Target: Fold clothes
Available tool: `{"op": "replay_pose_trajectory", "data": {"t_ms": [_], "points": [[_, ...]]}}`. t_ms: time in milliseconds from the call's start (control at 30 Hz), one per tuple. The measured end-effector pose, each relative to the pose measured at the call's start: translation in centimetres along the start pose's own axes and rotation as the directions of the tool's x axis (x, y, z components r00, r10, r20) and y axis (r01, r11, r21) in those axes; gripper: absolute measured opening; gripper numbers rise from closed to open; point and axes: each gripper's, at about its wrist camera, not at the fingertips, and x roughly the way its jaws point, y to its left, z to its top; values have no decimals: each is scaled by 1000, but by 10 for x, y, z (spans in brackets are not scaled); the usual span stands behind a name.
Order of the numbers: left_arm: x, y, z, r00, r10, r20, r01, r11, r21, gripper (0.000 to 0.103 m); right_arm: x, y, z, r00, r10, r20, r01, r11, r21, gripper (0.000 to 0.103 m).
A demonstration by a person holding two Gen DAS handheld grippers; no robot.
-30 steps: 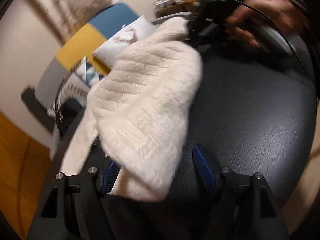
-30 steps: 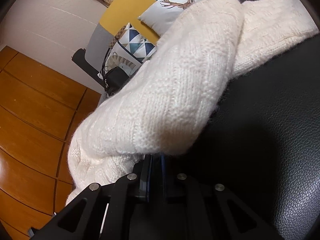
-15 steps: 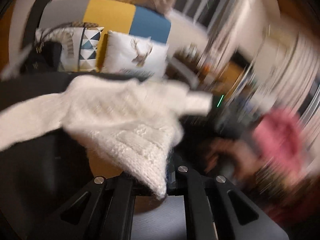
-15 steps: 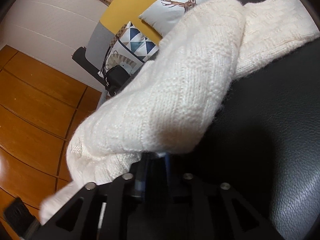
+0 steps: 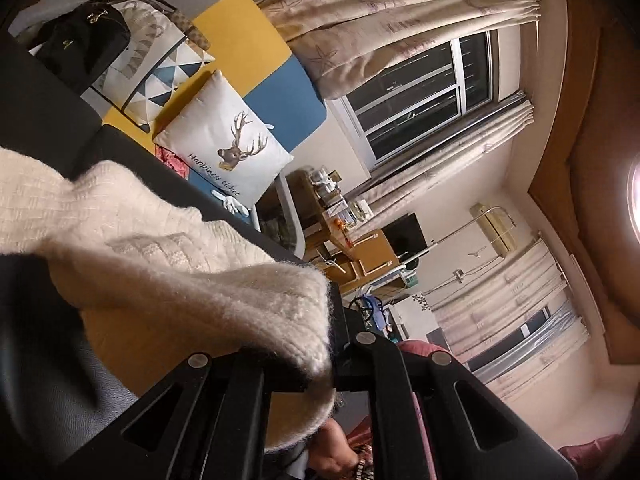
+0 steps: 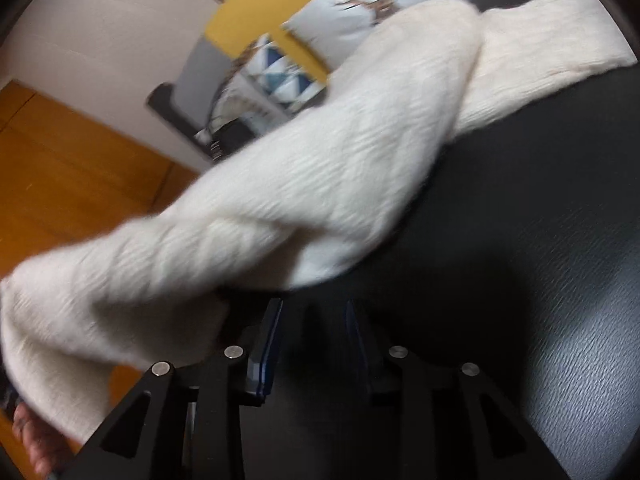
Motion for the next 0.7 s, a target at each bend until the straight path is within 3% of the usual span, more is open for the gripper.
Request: {"op": "replay_pose_trajectory", "data": {"t_ms": [167, 233, 400, 633, 700], "points": [[1, 1, 0, 1000, -13, 1, 13, 1000, -13, 6, 17, -1, 13, 998, 4, 66, -8, 998, 67, 31], [-1, 5, -2, 1000, -13, 6, 13, 1000, -24, 6, 23, -3, 16, 997, 10, 78, -17, 996, 91, 10], [-13, 21, -4, 999, 36, 20, -35, 999, -39, 6, 16, -18, 21, 993, 110, 34, -114, 982, 148, 7], [-29, 59, -10, 996, 77, 42, -71, 989, -131, 6, -39, -1, 40, 979, 202, -27, -201, 978, 50, 4], [-36, 69, -11, 995, 88, 52, -78, 984, -159, 6, -63, 6, 52, 966, 260, -1, -260, 965, 38, 0]]}}
